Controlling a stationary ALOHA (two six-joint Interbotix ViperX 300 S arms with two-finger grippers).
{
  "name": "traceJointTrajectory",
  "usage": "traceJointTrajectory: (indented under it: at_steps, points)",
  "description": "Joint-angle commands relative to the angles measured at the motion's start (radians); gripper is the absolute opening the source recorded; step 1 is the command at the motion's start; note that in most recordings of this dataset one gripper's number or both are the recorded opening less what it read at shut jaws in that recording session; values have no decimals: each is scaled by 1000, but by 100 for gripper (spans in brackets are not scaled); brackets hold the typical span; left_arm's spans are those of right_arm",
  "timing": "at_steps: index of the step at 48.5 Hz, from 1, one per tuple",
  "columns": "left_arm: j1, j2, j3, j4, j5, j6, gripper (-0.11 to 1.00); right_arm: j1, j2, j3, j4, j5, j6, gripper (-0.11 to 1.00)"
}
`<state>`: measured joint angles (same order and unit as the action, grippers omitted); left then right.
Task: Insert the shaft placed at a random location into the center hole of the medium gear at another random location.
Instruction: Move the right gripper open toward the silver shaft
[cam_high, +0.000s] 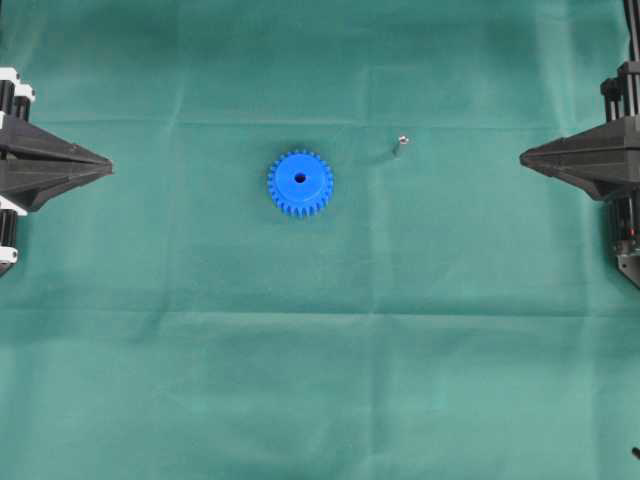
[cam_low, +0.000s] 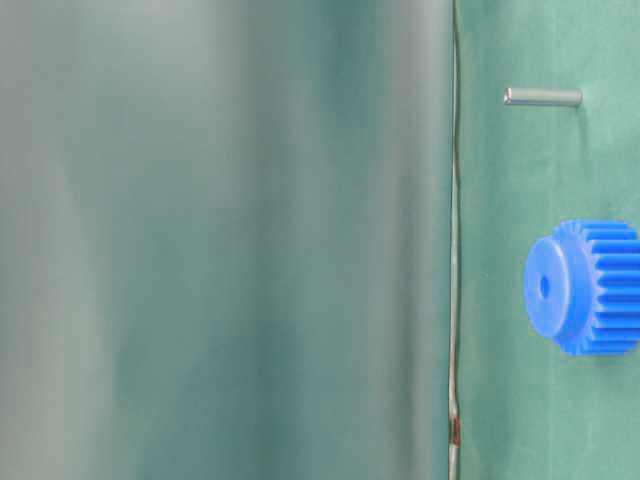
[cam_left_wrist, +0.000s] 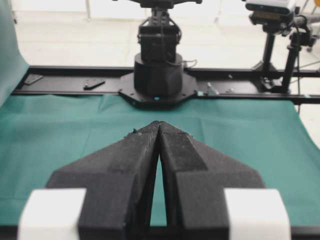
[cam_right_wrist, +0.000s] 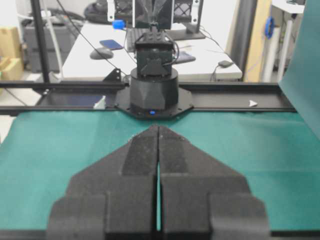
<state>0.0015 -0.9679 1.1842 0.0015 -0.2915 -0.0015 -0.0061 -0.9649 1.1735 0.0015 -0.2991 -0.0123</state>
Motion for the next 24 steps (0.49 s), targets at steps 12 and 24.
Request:
traceJointTrajectory:
  at_steps: [12,24]
  points:
    - [-3,12,-34,9,15,-15,1,-37,69,-14,-6,-6,-3,1]
    - [-3,15,-31,9,15,-15,1,-54,155,-21,0,-15,-3,2]
